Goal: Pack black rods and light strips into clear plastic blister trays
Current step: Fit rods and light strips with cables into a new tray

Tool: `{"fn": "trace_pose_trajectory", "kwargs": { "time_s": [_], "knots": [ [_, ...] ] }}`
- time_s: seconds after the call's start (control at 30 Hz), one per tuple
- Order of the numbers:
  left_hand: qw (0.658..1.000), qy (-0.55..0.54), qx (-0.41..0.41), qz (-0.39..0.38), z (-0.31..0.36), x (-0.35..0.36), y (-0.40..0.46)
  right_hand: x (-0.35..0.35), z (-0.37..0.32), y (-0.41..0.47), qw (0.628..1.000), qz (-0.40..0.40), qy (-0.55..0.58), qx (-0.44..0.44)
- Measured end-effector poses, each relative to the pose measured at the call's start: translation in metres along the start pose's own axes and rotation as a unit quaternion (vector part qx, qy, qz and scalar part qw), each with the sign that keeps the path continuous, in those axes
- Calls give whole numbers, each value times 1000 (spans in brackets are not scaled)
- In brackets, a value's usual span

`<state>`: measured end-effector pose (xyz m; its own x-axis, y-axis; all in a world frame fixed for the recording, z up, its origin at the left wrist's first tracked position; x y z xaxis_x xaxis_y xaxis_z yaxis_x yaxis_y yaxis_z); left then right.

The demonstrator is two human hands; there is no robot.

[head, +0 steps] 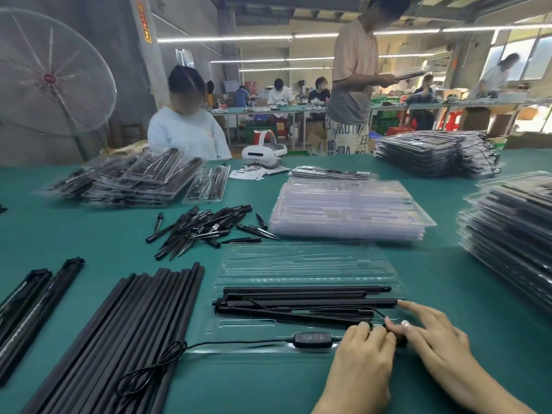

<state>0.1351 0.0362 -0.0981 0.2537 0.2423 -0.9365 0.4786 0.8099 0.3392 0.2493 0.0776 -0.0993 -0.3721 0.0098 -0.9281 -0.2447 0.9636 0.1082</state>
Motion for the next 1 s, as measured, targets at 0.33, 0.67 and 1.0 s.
{"fn": "trace_pose_trajectory", "kwargs": {
  "time_s": [0.33,0.67,1.0],
  "knots": [
    [999,-23,8,29,-3,-4,3,-30,11,70,963,71,252,71],
    [999,24,-33,24,-8,-6,3,-11,40,124,871,18,418,257],
    [987,27,-4,156,-13,-8,1,-12,52,123,897,-66,335,282]
  ]
}}
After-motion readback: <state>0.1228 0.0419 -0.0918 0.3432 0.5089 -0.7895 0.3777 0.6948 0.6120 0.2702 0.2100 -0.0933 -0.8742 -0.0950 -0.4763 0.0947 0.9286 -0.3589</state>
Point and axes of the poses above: each hand's wrist, its own y-axis towards the middle knuckle, its own x-axis out of the palm, z = x × y, the point moved 6 cm from there along y, towards the middle knuckle, and after that the axes turned 8 degrees about -y, right-handed, at the moved point
